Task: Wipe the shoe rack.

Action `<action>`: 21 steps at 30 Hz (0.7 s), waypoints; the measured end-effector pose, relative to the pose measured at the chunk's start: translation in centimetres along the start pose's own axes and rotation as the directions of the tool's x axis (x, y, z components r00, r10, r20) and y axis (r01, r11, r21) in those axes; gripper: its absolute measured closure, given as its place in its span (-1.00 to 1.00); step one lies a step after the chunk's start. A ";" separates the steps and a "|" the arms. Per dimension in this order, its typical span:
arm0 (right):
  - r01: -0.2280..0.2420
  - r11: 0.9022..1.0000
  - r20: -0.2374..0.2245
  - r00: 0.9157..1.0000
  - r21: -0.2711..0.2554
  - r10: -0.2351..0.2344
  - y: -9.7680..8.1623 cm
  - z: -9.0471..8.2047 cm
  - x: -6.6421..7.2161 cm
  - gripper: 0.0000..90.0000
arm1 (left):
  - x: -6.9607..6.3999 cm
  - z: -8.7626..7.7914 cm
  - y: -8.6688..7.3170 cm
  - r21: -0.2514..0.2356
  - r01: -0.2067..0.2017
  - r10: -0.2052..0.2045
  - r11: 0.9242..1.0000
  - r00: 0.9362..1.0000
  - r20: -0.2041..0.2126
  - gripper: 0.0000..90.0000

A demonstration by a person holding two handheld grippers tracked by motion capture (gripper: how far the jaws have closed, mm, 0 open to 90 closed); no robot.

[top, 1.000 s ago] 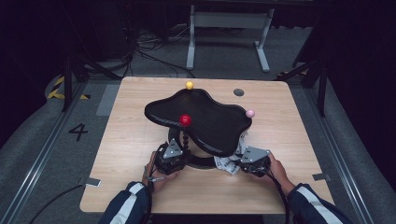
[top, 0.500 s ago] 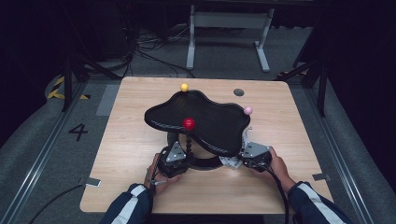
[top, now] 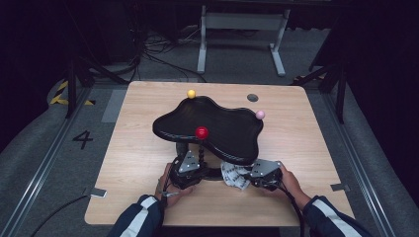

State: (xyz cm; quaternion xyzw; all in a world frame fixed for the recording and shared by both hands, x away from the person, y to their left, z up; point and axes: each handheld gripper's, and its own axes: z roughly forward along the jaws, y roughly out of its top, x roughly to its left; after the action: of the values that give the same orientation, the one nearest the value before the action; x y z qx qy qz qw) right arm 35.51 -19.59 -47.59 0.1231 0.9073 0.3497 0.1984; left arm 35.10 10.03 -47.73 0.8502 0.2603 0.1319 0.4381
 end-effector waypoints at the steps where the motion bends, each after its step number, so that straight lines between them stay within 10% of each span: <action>1: 0.001 1.000 -0.001 1.000 -0.001 -0.001 0.0 0.0 0.0 0.68 | 0.0 0.0 0.0 0.000 0.005 -0.005 1.000 1.000 0.004 0.64; 17: -0.033 0.996 0.173 0.985 0.082 0.018 -1.1 0.2 -3.3 0.68 | -0.2 0.3 0.2 -0.006 -0.006 0.006 1.000 1.000 0.021 0.64; 21: -0.077 0.995 0.159 0.985 0.058 0.067 -1.7 0.0 -4.0 0.69 | -0.5 0.6 0.4 -0.006 -0.026 0.026 1.000 0.999 0.020 0.64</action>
State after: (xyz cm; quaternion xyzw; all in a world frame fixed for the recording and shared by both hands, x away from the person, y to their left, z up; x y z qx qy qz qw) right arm 38.91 -22.26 -47.66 0.1893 0.8946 0.3167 0.2521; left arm 35.04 9.18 -47.74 0.8536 0.2444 0.1297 0.4414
